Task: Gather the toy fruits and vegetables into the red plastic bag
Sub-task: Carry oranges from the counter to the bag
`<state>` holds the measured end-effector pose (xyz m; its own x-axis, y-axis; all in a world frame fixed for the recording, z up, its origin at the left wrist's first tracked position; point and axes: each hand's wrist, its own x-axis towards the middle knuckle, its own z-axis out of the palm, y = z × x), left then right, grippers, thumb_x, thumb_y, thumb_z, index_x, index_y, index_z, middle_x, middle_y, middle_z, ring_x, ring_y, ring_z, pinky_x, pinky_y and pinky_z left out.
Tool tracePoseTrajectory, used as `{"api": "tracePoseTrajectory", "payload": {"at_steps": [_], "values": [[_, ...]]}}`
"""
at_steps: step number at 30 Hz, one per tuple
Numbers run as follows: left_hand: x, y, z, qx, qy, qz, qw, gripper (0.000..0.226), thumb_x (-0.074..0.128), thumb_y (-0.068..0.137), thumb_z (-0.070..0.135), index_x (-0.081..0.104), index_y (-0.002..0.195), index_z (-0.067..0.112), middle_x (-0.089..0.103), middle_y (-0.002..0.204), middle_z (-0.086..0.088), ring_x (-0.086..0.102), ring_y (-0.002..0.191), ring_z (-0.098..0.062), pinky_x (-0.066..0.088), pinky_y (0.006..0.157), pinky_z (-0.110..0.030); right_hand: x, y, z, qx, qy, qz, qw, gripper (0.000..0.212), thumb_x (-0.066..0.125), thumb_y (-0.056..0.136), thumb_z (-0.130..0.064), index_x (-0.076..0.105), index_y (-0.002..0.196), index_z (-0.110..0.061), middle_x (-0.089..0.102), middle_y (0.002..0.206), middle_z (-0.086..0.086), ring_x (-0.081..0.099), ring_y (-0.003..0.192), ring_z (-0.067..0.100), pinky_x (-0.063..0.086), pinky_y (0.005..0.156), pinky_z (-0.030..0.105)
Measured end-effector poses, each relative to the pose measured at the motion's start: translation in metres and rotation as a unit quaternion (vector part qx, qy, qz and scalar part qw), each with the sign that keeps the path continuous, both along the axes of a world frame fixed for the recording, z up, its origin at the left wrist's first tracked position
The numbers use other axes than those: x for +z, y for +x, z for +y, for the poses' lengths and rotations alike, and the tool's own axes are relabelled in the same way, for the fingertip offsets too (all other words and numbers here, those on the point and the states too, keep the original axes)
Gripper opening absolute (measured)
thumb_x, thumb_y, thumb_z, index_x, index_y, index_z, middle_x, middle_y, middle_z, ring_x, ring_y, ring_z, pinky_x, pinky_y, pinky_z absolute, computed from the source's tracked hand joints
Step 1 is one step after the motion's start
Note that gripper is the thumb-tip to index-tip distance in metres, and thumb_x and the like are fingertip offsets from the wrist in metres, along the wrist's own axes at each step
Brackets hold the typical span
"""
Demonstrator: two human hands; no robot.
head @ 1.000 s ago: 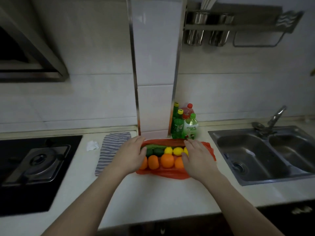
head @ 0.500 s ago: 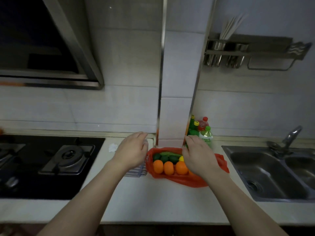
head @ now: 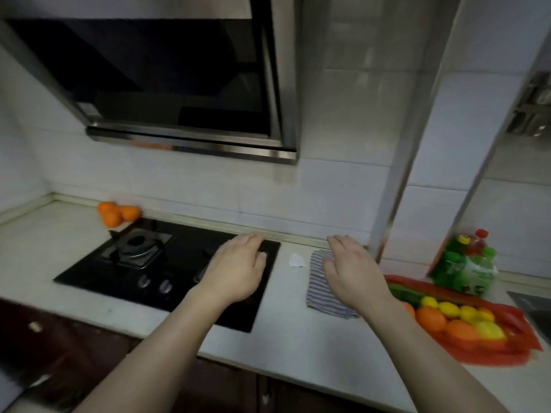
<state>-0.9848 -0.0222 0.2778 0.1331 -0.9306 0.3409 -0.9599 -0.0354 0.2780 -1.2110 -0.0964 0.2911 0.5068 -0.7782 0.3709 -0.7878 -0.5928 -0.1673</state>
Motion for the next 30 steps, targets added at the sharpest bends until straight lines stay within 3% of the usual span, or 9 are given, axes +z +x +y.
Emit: {"api": "tracePoseTrajectory", "payload": {"at_steps": [4,6,11,21,27,30], "values": [[-0.001,0.064,0.04,0.052,0.009,0.004,0.999,0.049,0.039,0.099,0.036,0.04,0.146,0.019,0.04,0.151,-0.003,0.032,0.141,-0.019,0.024,0.117,-0.039,-0.002,0.067,0.023,0.035,0.02,0.001,0.999,0.052,0.032,0.096,-0.035,0.042,0.14,-0.008,0.044,0.143,0.009,0.035,0.133,0.025,0.02,0.111,0.029],[0.001,0.091,0.058,0.076,0.01,0.004,0.997,0.05,0.038,0.1,0.036,0.038,0.147,0.02,0.037,0.154,-0.003,0.028,0.143,-0.018,0.021,0.119,-0.037,-0.002,0.098,0.03,0.059,0.012,-0.003,0.998,0.047,0.039,0.097,-0.031,0.046,0.137,-0.006,0.049,0.139,0.011,0.039,0.13,0.027,0.023,0.11,0.031],[0.0,0.151,0.087,0.122,0.014,0.02,0.992,0.05,0.035,0.101,0.037,0.036,0.148,0.021,0.034,0.155,-0.001,0.025,0.145,-0.017,0.019,0.12,-0.037,-0.003,0.169,0.039,0.102,0.018,-0.01,0.995,0.05,0.033,0.094,-0.036,0.049,0.133,-0.009,0.051,0.135,0.008,0.042,0.126,0.026,0.03,0.108,0.034],[0.003,0.264,0.091,0.186,0.005,0.013,0.982,0.044,0.038,0.101,0.032,0.046,0.141,0.015,0.047,0.145,-0.004,0.039,0.135,-0.02,0.028,0.114,-0.033,-0.022,0.302,0.007,0.185,0.039,0.005,0.982,0.052,0.032,0.099,-0.036,0.04,0.142,-0.008,0.042,0.146,0.008,0.035,0.134,0.02,0.018,0.113,0.027],[0.005,0.337,0.07,0.216,0.004,0.012,0.976,0.046,0.036,0.1,0.033,0.047,0.141,0.014,0.05,0.142,-0.004,0.043,0.13,-0.02,0.033,0.111,-0.034,-0.013,0.383,-0.028,0.223,0.042,-0.008,0.974,0.049,0.039,0.099,-0.032,0.042,0.14,-0.007,0.046,0.141,0.011,0.04,0.129,0.023,0.027,0.111,0.032],[0.004,0.369,0.062,0.239,0.013,0.016,0.971,0.046,0.036,0.102,0.034,0.043,0.144,0.017,0.044,0.148,-0.005,0.036,0.137,-0.02,0.027,0.115,-0.033,-0.009,0.418,-0.042,0.237,0.042,-0.017,0.97,0.047,0.04,0.098,-0.031,0.044,0.138,-0.006,0.049,0.138,0.011,0.043,0.126,0.022,0.031,0.109,0.033]]}}
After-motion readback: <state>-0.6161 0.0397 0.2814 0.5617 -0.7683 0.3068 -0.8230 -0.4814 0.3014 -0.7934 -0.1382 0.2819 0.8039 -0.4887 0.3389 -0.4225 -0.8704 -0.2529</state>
